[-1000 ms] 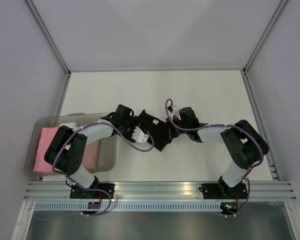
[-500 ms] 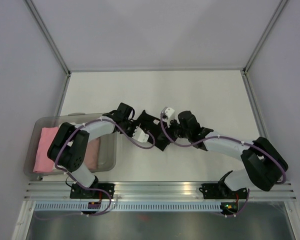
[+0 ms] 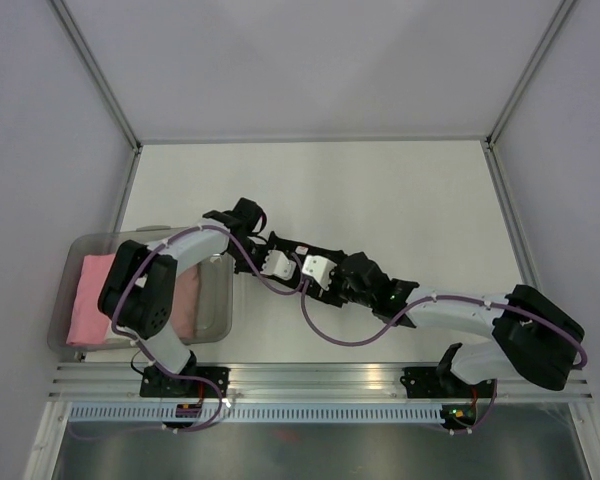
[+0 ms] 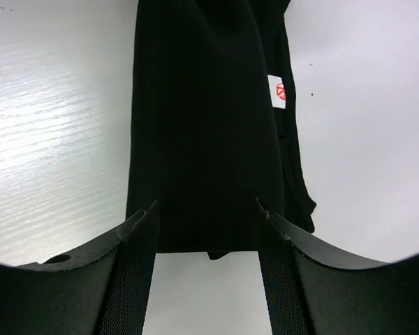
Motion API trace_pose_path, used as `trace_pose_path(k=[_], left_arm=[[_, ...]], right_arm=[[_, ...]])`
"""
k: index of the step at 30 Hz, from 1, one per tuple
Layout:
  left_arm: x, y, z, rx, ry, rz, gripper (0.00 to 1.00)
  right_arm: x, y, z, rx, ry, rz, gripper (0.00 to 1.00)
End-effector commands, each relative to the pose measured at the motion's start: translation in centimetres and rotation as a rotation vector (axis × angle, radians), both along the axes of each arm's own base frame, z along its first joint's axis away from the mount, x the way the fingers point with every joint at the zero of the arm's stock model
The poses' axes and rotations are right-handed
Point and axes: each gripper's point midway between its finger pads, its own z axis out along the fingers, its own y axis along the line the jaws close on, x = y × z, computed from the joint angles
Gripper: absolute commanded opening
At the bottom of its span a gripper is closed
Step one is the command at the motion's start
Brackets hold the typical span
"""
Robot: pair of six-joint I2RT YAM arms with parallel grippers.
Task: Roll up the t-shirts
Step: Roll the tshirt
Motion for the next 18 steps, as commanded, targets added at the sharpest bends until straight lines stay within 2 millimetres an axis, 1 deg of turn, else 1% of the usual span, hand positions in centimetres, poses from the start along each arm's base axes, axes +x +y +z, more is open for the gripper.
trace_pose_path(k=[1,2,5,6,7,8,9,11,12,14,15,17,18], left_arm=[[-0.8,-1.5,1.5,-0.083,0.080,0.032,0.02],[-0.6,-1.6,1.7,-0.084,0.081,0.039,0.02],[0.0,-1.6,1.8,-0.080,0.082,0.060,0.02],[0.1,-1.4,1.8,-0.080,0.084,0.067,0.02],[0.1,-1.4,1.8,-0.080,0.090,0.071,0.02],[0.3,-1.4,2.0,-0.080,0.087,0.076,0.02],[0.3,-1.3,1.9,-0.079,0.092,0.078,0.02],[0.4,-1.3,1.9,-0.077,0.092,0.079,0.02],[0.4,-1.3,1.9,-0.077,0.093,0.081,0.02],[0.5,-1.4,2.2,-0.082,0.094,0.088,0.02],[0.5,-1.4,2.3,-0.083,0.096,0.091,0.02],[0.4,-1.5,2.5,-0.084,0.102,0.093,0.02],[0.4,-1.4,2.5,-0.084,0.101,0.093,0.02]], right_arm=[[0.6,-0.7,-1.5,-0.101,-0.046,0.007,0.62],[0.2,-0.4,-1.7,-0.115,-0.038,0.046,0.62],[-1.2,-0.1,-1.5,-0.106,-0.032,0.124,0.63],[-1.8,0.3,-0.6,-0.082,-0.041,0.166,0.63],[-2.1,0.3,-0.3,-0.076,-0.041,0.182,0.64],[-2.6,0.1,-0.5,-0.089,-0.030,0.203,0.65],[-2.6,0.0,-0.2,-0.093,-0.045,0.213,0.66],[-3.3,-0.1,-0.7,-0.112,-0.037,0.232,0.66],[-3.5,-0.3,-1.4,-0.134,-0.035,0.227,0.66],[-3.4,-0.2,-1.8,-0.141,-0.052,0.211,0.66],[-3.2,-0.4,-2.5,-0.154,-0.051,0.191,0.66],[-2.2,0.0,-2.3,-0.160,-0.091,0.146,0.66],[-1.6,0.3,-2.6,-0.171,-0.093,0.120,0.66]])
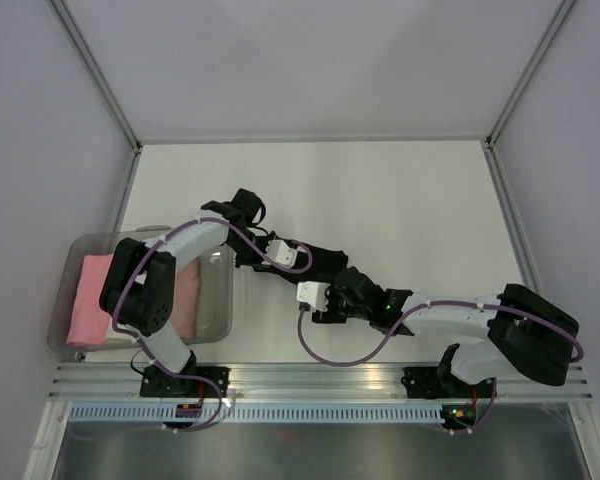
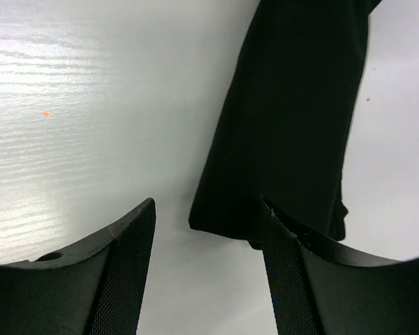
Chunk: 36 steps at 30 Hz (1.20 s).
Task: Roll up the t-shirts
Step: Roll the tshirt
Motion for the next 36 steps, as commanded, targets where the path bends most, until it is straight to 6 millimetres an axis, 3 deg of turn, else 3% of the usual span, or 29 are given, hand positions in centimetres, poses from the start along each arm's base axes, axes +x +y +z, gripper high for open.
trace_pose_path(k=[1,6,9,11,13,14,19,21,22,26,32,36], left_arm=[[-0.1,-1.2,1.1,-0.064,0.039,0.021,0.02],[-0.4,-1.1,1.3,-0.065,0.043,0.004,0.02],[-0.7,-0.8,1.3,-0.061,0.049,-0.004,0.02],[-1.0,-0.5,1.3,-0.059,0.061,-0.015,0.02],[-1.4,-0.3,1.4,-0.055,0.081,-0.027,0.02],[-1.6,-0.1,1.5,-0.051,0.089,-0.031,0.02],[-3.1,0.4,2.5,-0.031,0.169,-0.066,0.02],[-4.3,0.7,2.8,-0.022,0.227,-0.069,0.02],[-4.4,0.7,3.1,-0.025,0.233,-0.069,0.02],[-5.5,1.1,3.9,-0.022,0.293,-0.049,0.02],[-6.4,1.7,3.7,0.002,0.384,-0.026,0.02],[-5.5,1.7,3.1,0.020,0.453,0.036,0.03]], right_arm=[[2.2,0.3,-0.3,-0.029,-0.076,-0.088,0.67],[4.6,0.7,-1.0,-0.069,-0.091,-0.220,0.65],[5.0,0.5,-0.9,-0.057,-0.062,-0.259,0.58],[4.8,0.3,-0.8,-0.039,-0.020,-0.266,0.28],[4.5,-0.1,-0.7,-0.032,0.025,-0.249,0.07],[4.4,-0.1,0.0,-0.009,0.038,-0.242,0.02],[1.6,-0.5,0.9,0.059,0.332,-0.110,0.01],[2.3,-1.2,1.8,0.101,0.399,-0.144,0.00],[1.2,-1.1,2.0,0.116,0.473,-0.112,0.01],[0.1,-0.9,2.9,0.202,0.682,-0.123,0.00],[0.1,-1.5,2.6,0.318,0.916,-0.228,0.00],[2.5,-2.3,2.6,0.402,0.995,-0.311,0.00]])
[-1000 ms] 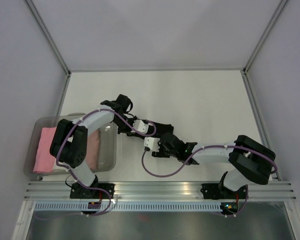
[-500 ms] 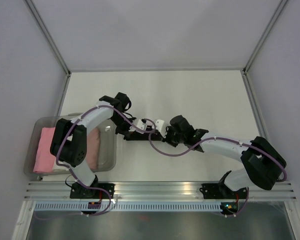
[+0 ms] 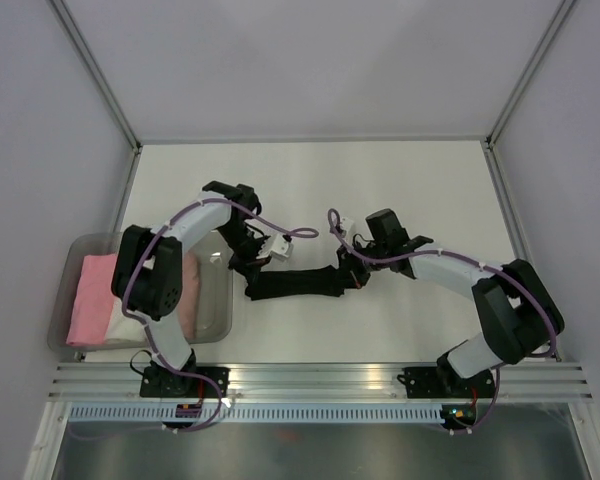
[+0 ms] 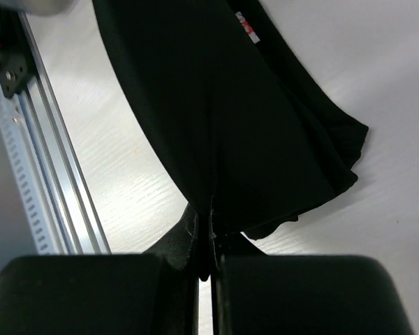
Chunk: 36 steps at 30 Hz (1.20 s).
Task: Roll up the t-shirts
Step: Roll the tshirt, then place the rolled tshirt into the container
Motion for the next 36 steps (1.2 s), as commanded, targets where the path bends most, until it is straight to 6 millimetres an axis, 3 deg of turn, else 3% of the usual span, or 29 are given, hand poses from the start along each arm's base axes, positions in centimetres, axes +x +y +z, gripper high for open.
trace_pose_path(k=[1,5,6,9,11,14,17,20,27,31,36], left_arm=[[0.3,0.6,-0.1,0.025,0.089,0.048,0.04],[2.5,-0.1,-0.8,0.034,0.073,0.110,0.13],[3.0,-0.3,-0.7,0.036,0.070,0.139,0.27],[4.2,-0.7,-0.2,0.010,0.015,0.156,0.44],[4.3,-1.1,0.5,-0.018,-0.006,0.144,0.50],[5.2,-1.8,2.8,-0.069,-0.061,0.157,0.61],[6.7,-3.9,6.1,-0.166,-0.106,0.202,0.72],[8.7,-6.0,7.4,-0.163,-0.186,0.269,0.74],[7.1,-11.5,4.3,-0.165,-0.081,0.293,0.75],[7.4,-12.8,2.8,-0.182,-0.069,0.319,0.74],[6.5,-12.0,-0.3,-0.126,-0.028,0.318,0.67]], right_arm=[[1.1,-0.1,0.6,0.082,0.167,-0.093,0.00],[3.1,0.2,-0.1,0.099,0.290,-0.140,0.00],[3.2,0.2,-0.3,0.096,0.318,-0.151,0.00],[3.4,0.3,-1.1,0.082,0.362,-0.155,0.00],[3.5,0.2,-1.3,0.086,0.390,-0.159,0.00],[3.7,-0.2,-1.8,0.085,0.449,-0.184,0.00],[3.7,-0.2,-2.1,0.087,0.473,-0.188,0.01],[4.0,-0.1,-1.8,0.097,0.465,-0.188,0.00],[4.6,-0.2,-1.9,0.089,0.462,-0.203,0.00],[4.7,-0.2,-2.0,0.088,0.458,-0.207,0.00],[4.8,-0.2,-1.8,0.098,0.452,-0.207,0.00]])
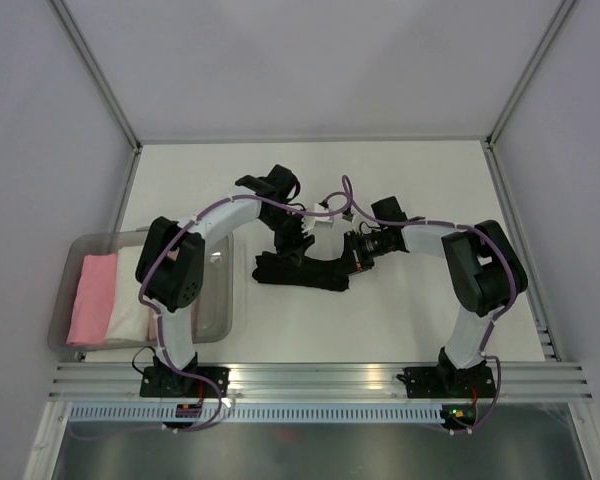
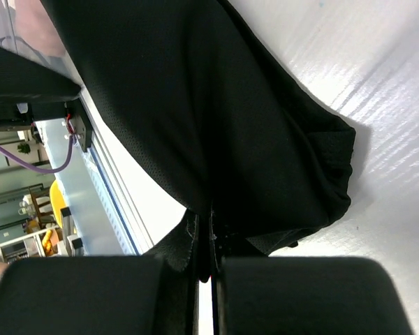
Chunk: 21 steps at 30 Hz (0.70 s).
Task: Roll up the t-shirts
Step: Place the rolled tshirt into the container
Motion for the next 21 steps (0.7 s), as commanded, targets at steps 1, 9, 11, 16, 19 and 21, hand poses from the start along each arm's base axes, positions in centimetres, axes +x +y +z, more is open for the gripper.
trace_pose_path(k=[1,9,11,16,19,21], left_arm=[[-0.2,-0.2,-1.9,0.004,0.054,0.035,0.63],[-2.0,-0.3,-2.2,-0.017,0.137,0.014,0.41],[-2.7,-0.4,-1.9,-0.029,0.166,0.003,0.42],[-2.9,0.0,-2.6,-0.010,0.174,-0.002,0.18],[-2.6,0.2,-3.0,0.000,0.195,0.023,0.02],[-2.2,0.3,-2.6,-0.023,0.204,0.041,0.02]], right_arm=[[1.2,0.5,0.8,0.037,-0.045,0.007,0.00],[1.4,0.4,1.0,0.051,-0.044,-0.003,0.00],[1.5,0.3,0.9,0.053,-0.036,-0.011,0.00],[1.6,0.3,1.0,0.063,-0.036,-0.016,0.00],[1.6,-0.4,0.7,0.009,-0.067,-0.018,0.20],[1.7,-1.0,1.0,-0.031,-0.113,-0.026,0.39]])
